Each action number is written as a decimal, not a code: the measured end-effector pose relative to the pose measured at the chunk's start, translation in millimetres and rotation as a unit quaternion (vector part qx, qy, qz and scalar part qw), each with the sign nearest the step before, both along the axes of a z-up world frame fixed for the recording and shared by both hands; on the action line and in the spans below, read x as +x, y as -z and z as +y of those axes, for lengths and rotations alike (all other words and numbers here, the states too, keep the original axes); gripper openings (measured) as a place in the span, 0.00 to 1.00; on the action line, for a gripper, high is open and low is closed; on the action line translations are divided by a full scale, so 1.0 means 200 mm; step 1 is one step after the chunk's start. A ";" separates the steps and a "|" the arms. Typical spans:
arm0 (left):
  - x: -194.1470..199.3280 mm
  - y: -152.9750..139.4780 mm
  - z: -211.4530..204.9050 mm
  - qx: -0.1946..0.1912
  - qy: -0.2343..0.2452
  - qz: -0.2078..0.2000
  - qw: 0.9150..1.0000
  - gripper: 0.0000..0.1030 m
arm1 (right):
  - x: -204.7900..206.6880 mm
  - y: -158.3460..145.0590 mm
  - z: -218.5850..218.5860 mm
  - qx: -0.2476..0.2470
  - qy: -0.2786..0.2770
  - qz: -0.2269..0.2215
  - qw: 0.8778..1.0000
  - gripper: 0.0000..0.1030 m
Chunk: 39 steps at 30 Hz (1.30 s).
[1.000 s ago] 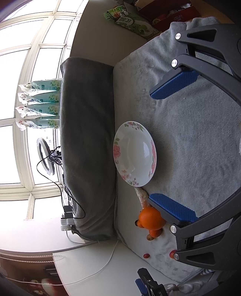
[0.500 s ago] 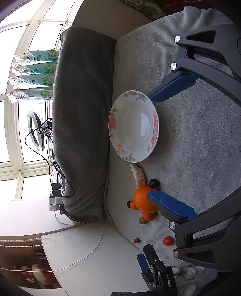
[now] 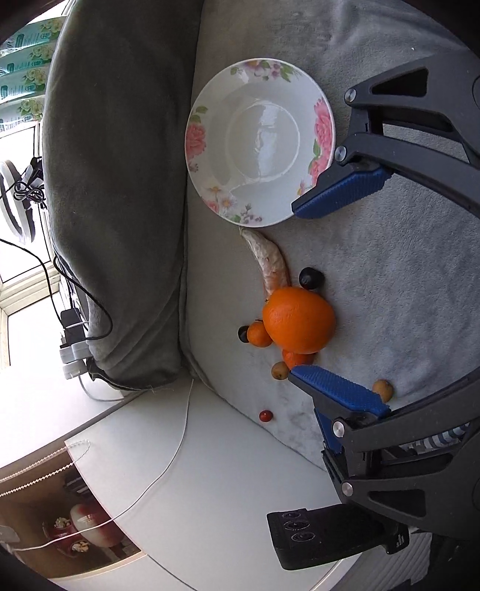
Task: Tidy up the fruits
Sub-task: 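Move the right gripper to the large orange and close around it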
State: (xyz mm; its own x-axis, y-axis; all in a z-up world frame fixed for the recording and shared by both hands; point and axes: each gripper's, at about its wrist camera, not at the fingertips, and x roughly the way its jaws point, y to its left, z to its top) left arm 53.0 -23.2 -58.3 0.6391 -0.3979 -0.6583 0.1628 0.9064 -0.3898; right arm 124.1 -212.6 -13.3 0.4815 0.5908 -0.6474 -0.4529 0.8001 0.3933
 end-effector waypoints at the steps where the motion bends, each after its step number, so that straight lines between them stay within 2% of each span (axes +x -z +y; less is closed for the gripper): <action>1: 0.01 0.01 0.00 -0.009 0.001 0.006 1.000 0.71 | 0.02 0.00 0.02 -0.001 -0.006 0.004 1.000 0.80; 3: 0.03 0.03 0.00 -0.017 0.001 0.012 1.000 0.70 | 0.06 0.02 0.06 -0.005 -0.018 0.013 1.000 0.78; 5: 0.04 0.04 -0.01 -0.015 0.004 0.014 1.000 0.65 | 0.09 0.04 0.10 -0.002 -0.031 0.028 0.999 0.74; 11: 0.09 0.06 -0.05 -0.007 0.010 0.023 1.000 0.63 | 0.18 0.11 0.19 -0.003 -0.057 0.061 0.996 0.71; 13: 0.10 0.07 -0.05 -0.008 0.010 0.028 1.000 0.59 | 0.20 0.12 0.21 -0.004 -0.063 0.068 0.996 0.70; 39: 0.25 0.15 -0.10 0.000 -0.002 0.061 0.998 0.55 | 0.31 0.25 0.30 -0.009 -0.099 0.108 0.989 0.70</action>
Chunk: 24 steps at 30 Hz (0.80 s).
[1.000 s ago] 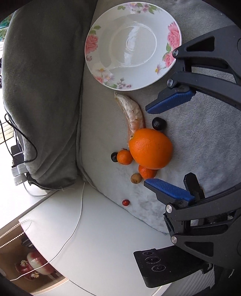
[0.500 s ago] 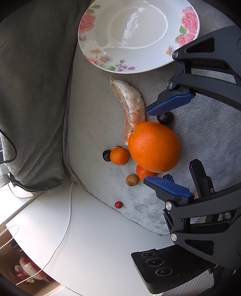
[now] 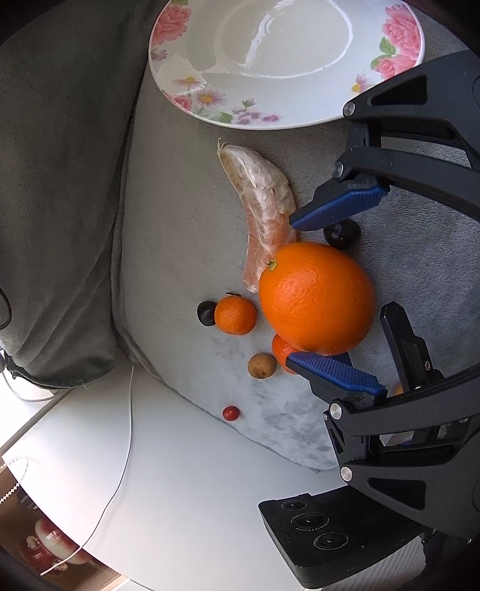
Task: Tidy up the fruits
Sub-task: 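Move the right gripper to the large orange and close around it, then carry the large orange with the right gripper into the white plate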
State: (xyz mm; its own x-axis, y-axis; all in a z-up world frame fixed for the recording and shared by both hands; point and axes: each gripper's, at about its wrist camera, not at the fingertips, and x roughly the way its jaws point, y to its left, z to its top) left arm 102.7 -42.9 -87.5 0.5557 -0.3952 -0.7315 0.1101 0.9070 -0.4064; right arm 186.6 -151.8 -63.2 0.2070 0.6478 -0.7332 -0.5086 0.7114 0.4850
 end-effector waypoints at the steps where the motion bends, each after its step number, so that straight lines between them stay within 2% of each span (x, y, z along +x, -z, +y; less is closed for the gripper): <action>1: 0.01 0.00 0.00 -0.001 0.000 0.001 1.000 0.53 | 0.00 0.00 0.00 0.001 -0.001 0.001 1.000 0.70; 9: 0.08 0.03 -0.05 -0.003 0.003 0.009 1.000 0.50 | 0.01 0.01 0.01 0.007 -0.010 0.003 1.000 0.65; 19: 0.06 0.06 -0.07 -0.002 0.003 0.007 1.000 0.50 | -0.01 0.00 0.01 0.003 -0.011 -0.010 1.000 0.64; 24: 0.02 0.03 -0.03 -0.002 0.006 0.002 1.000 0.50 | -0.03 -0.02 -0.01 0.002 -0.010 -0.019 1.000 0.64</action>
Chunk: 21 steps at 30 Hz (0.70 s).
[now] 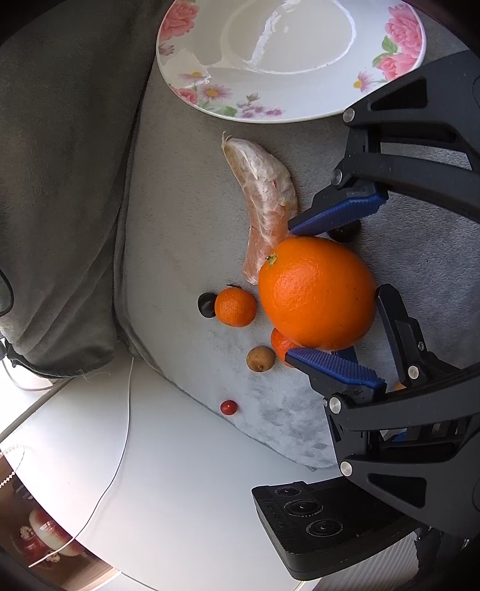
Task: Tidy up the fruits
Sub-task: 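Carry the large orange with the right gripper into the white plate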
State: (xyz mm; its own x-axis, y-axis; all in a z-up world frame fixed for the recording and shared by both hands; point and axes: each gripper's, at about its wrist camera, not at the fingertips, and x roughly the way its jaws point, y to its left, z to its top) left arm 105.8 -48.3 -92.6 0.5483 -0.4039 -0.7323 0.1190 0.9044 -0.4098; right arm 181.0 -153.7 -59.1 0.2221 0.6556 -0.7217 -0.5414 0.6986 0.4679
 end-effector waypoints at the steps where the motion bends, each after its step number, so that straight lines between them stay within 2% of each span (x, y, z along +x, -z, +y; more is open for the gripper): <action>1: 0.00 -0.01 -0.01 0.001 0.001 -0.002 1.000 0.50 | 0.00 0.00 -0.01 0.001 0.001 -0.001 1.000 0.64; 11: -0.02 -0.09 -0.09 0.013 0.014 -0.024 1.000 0.50 | -0.03 -0.08 -0.10 0.014 0.016 -0.019 1.000 0.64; 21: 0.01 -0.15 -0.28 0.017 0.046 -0.042 0.998 0.50 | -0.03 -0.15 -0.31 0.018 0.048 -0.035 0.998 0.64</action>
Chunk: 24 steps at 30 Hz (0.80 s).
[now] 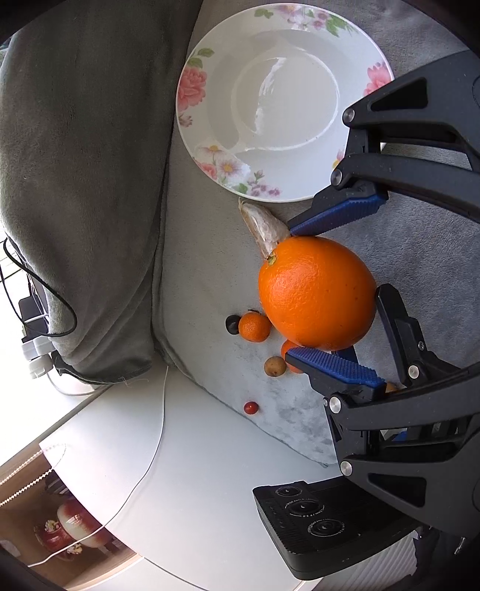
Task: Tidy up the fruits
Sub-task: 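Carry the large orange with the right gripper into the white plate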
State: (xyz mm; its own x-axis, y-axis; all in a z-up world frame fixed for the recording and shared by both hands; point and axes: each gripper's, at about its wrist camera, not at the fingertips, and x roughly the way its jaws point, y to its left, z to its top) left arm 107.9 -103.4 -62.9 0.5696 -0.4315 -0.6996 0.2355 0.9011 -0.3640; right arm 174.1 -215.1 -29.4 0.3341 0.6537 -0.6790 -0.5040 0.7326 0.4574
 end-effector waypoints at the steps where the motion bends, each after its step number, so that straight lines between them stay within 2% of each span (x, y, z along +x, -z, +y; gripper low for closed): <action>1: 0.01 0.00 -0.02 0.001 0.003 -0.001 1.000 0.50 | 0.00 0.00 -0.02 0.001 0.004 0.000 1.000 0.64; 16: 0.07 -0.02 -0.23 0.014 0.042 -0.005 0.999 0.50 | 0.03 -0.01 -0.27 0.014 0.043 0.005 0.999 0.64; 24: 0.10 -0.01 -0.27 0.022 0.049 -0.002 0.999 0.50 | 0.04 0.02 -0.35 0.025 0.052 0.017 0.998 0.64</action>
State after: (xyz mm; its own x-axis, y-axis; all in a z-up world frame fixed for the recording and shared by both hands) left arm 127.4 -157.3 -61.3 0.5294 -0.4537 -0.7168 0.3245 0.8890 -0.3231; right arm 182.3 -284.6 -32.4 0.3793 0.6503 -0.6582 -0.4102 0.7558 0.5104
